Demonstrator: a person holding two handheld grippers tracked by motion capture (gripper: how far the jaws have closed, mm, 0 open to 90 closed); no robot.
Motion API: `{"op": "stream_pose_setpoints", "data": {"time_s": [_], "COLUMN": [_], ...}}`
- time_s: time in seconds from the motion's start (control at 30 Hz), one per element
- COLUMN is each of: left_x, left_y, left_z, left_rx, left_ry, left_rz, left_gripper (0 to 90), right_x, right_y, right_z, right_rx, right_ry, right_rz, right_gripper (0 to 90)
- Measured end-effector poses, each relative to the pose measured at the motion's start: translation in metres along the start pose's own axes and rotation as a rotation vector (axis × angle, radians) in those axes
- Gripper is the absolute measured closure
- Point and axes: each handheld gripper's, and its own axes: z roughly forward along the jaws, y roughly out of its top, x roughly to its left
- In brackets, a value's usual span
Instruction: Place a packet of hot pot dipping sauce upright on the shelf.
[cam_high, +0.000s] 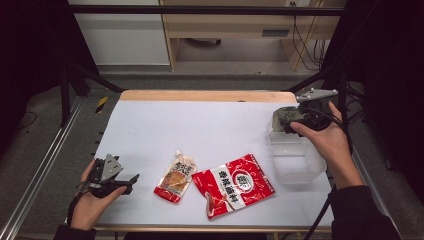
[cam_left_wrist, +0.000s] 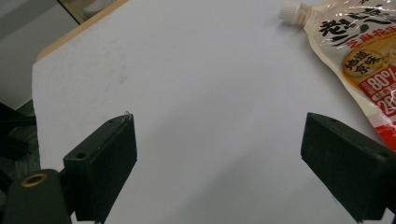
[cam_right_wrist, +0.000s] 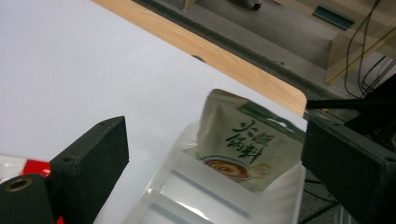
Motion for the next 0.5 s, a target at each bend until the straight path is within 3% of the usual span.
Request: {"op": "stream_pose_setpoints", "data": {"time_s": [0.5], "left_x": [-0.005], "left_y": [0.003], "left_z": [0.001], "left_rx": [-0.004], "left_ry": [-0.014], "left_rz": [0.006], "left_gripper": [9.1], "right_x": [0.067], "right_y": [-0.006], "right_z": [0.001], "right_rx": [-0.027], "right_ry": [0.123], "right_rz": [-0.072], "right_gripper": [11.8]}}
